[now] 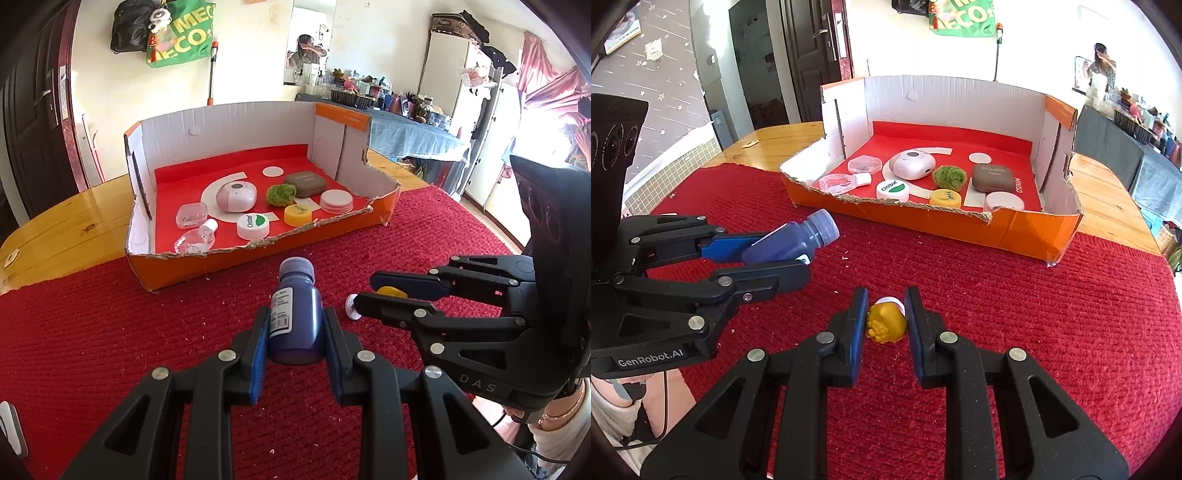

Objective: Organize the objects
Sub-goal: 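Grasp the purple bottle with the left gripper while the right grasps the pink bottle and yellow item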

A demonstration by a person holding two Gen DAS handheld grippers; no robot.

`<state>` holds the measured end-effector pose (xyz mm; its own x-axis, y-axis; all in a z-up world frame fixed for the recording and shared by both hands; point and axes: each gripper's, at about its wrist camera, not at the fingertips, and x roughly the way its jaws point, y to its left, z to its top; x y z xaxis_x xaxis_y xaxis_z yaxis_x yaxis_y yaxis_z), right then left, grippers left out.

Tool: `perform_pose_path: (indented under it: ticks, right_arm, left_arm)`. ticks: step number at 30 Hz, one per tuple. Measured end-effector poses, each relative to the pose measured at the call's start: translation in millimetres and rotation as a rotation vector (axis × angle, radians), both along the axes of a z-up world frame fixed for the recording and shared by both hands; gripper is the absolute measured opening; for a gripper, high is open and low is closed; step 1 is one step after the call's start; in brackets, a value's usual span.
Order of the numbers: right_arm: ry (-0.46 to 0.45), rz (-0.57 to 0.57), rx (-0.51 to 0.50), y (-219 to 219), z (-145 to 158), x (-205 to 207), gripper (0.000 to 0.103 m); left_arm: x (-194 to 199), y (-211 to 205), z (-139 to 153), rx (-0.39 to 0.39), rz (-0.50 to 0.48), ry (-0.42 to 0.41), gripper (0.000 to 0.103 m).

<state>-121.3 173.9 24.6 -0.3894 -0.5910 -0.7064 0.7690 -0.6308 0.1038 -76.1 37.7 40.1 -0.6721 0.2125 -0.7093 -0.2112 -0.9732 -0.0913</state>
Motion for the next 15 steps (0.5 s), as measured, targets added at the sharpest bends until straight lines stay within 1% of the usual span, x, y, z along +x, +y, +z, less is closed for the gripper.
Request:
perform_pose_path:
  ticks: [9, 15]
  right_arm:
    - [-0.010, 0.007, -0.004, 4.1, -2.8, 2.1, 0.020]
    - [-0.049, 0.006, 0.015, 9.6, -15.8, 2.5, 0.020]
  left_arm:
    - [-2.4, -0.1, -10.4, 0.006, -0.011, -0.033, 0.028]
    - [-4.8, 2.7, -23.2, -0.008, -0.015, -0.065, 0.029]
